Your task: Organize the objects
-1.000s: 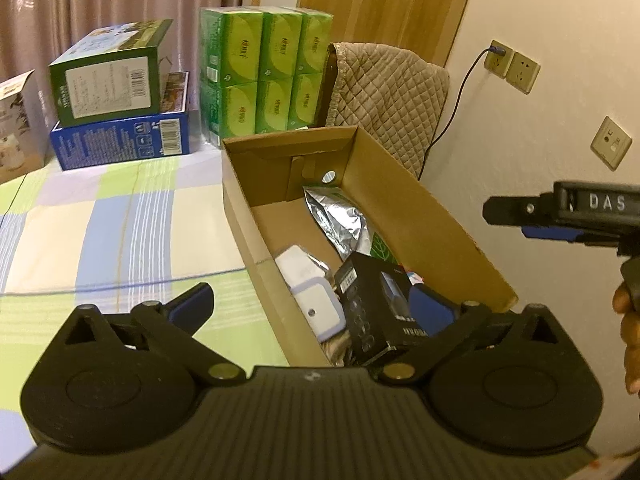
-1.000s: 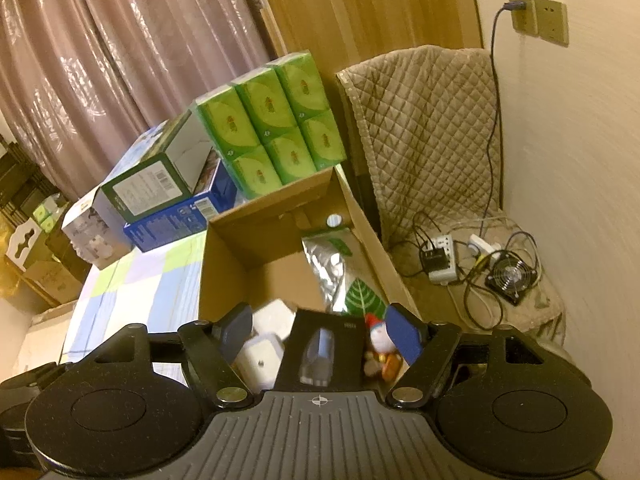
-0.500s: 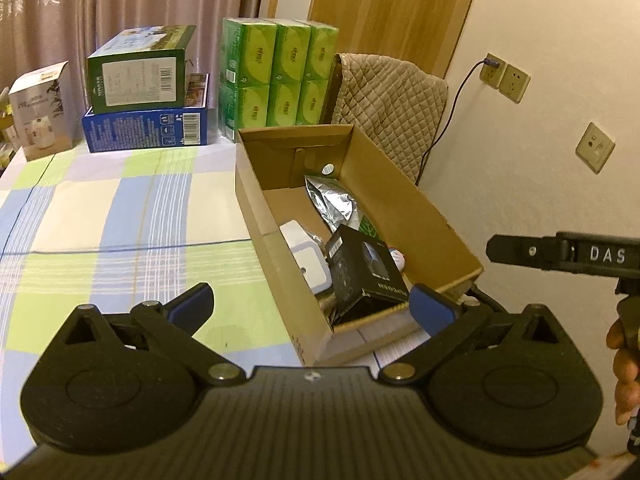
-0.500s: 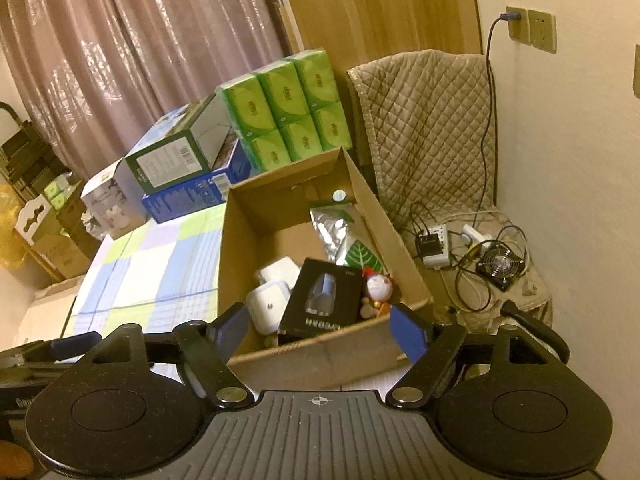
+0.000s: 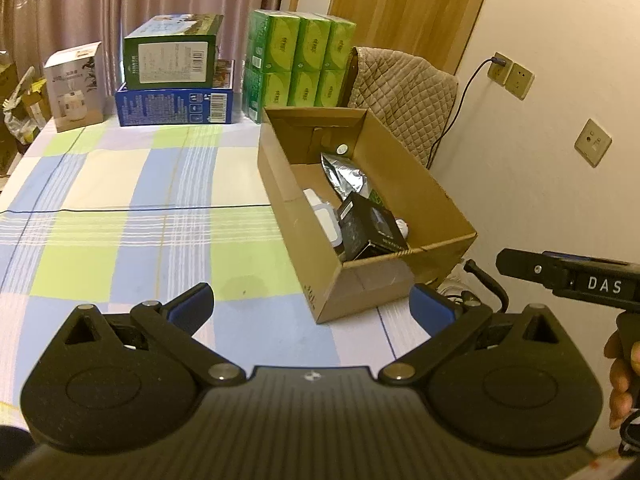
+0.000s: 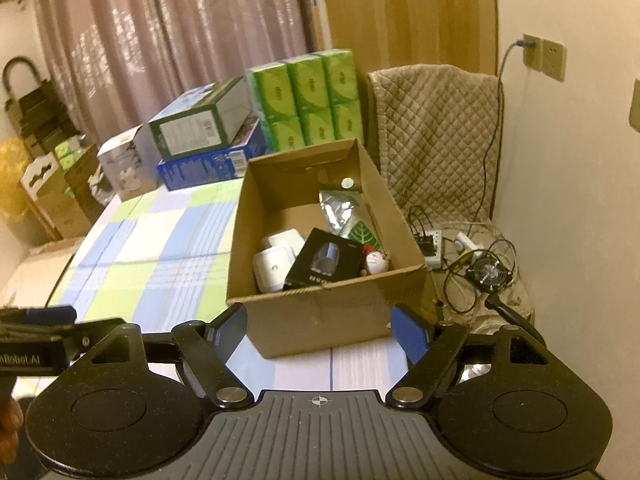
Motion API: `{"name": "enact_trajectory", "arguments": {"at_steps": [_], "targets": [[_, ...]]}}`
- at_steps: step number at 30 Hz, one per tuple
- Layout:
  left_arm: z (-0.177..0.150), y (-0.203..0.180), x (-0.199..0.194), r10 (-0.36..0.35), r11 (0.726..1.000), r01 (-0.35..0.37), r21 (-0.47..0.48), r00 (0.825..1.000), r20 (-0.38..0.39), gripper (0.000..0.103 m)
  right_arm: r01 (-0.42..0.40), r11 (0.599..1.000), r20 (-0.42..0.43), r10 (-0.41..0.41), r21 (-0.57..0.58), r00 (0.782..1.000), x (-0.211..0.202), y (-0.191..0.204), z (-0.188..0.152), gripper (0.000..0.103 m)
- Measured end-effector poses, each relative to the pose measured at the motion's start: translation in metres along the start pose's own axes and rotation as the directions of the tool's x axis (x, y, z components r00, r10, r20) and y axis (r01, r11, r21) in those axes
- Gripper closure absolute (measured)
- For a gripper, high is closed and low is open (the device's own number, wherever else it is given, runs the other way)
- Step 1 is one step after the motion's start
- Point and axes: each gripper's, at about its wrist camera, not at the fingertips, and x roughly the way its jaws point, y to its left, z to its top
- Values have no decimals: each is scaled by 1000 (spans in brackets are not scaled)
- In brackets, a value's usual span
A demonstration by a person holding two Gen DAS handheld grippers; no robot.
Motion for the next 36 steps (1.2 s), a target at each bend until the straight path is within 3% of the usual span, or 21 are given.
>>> {"name": "enact_trajectory", "arguments": {"at_steps": [20, 36], "targets": [[-54, 18, -23, 93, 995, -94, -42, 995, -20, 1, -48, 998, -75, 45, -46, 996, -7, 30, -44, 27], [-57, 22, -26, 101, 993, -102, -62, 995, -13, 1, -53, 998, -87, 50, -38, 995, -4, 33, -49, 27]]}}
